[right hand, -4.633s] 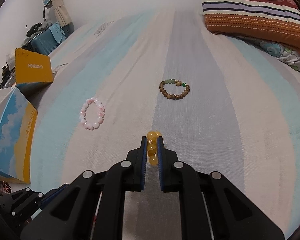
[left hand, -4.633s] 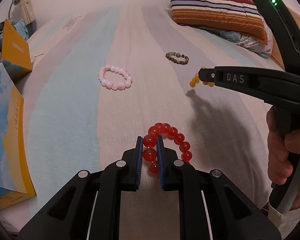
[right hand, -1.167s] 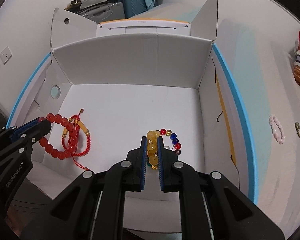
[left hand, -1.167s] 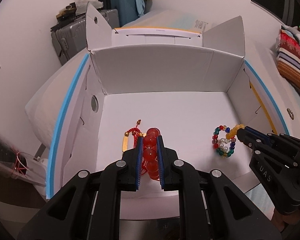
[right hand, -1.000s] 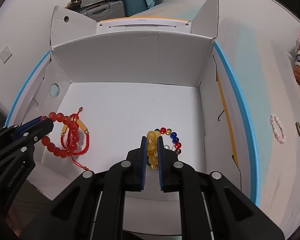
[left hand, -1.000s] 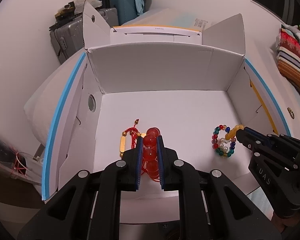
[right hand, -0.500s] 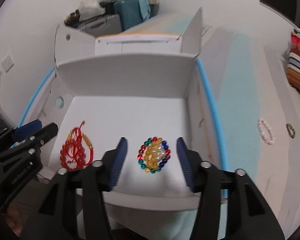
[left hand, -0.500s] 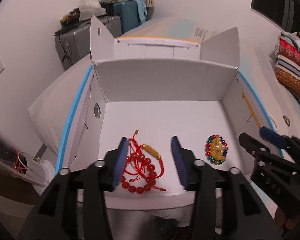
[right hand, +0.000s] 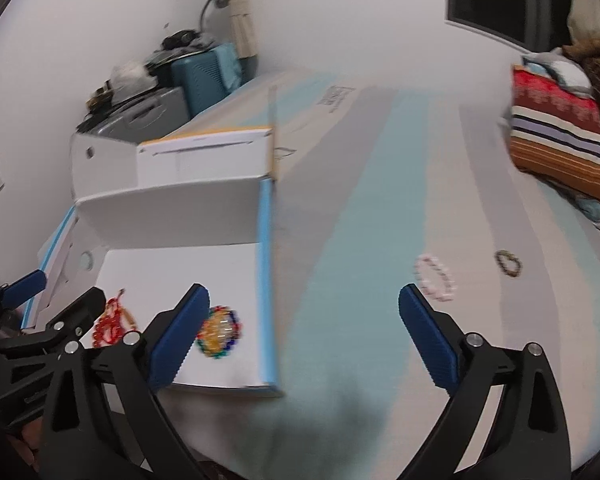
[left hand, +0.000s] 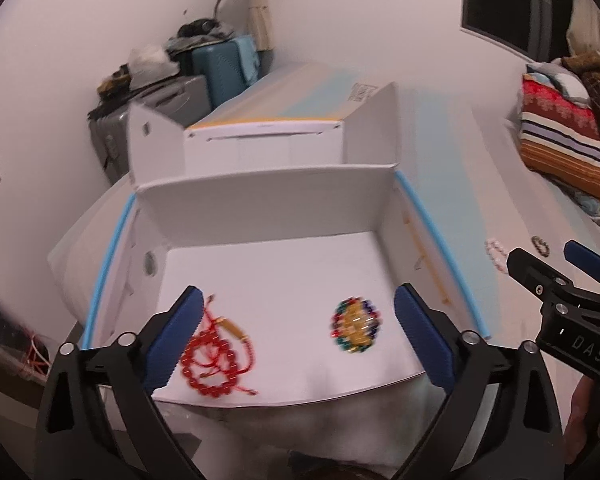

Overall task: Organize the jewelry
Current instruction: 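Move both open tools back to the pink and brown bracelets on the bed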

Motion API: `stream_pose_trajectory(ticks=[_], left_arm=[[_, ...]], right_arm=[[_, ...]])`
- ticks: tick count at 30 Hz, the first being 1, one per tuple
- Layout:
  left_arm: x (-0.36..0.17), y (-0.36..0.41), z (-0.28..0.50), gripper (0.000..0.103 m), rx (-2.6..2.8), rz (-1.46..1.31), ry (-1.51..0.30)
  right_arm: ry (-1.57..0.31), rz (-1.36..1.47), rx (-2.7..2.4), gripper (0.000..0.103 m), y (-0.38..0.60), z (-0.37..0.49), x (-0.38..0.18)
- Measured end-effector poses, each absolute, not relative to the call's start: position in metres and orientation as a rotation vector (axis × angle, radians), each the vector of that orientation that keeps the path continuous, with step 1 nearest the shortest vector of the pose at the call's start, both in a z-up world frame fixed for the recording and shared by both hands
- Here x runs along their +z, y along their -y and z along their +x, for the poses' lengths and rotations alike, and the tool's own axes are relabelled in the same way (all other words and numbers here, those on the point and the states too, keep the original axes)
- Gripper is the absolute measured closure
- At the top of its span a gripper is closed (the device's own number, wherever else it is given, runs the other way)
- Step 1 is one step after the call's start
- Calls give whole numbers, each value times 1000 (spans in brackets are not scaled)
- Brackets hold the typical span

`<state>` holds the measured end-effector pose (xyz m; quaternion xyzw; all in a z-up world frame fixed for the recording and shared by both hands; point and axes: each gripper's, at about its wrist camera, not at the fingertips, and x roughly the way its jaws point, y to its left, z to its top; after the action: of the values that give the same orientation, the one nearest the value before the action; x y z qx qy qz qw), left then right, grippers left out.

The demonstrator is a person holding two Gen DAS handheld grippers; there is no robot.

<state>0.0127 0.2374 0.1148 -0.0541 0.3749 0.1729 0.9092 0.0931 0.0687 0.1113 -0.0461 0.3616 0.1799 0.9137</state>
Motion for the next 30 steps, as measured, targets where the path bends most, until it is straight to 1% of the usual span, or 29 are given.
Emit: stream_pose_trajectory(ticks=[8, 16, 22, 30], left_arm=[[122, -179, 53, 6, 275, -86, -763], [107, -123, 104, 6, 196, -48, -787], [80, -80, 152, 6, 134, -24, -824], [30, -44, 210, 6, 76, -38, -889]], right_arm=[[-743, -59, 272, 8, 3, 121, 115], [-773, -6, 178, 8, 72, 163, 99], [-805, 19, 103, 8, 116, 199, 75], [-882, 67, 33, 8, 165, 260, 20]])
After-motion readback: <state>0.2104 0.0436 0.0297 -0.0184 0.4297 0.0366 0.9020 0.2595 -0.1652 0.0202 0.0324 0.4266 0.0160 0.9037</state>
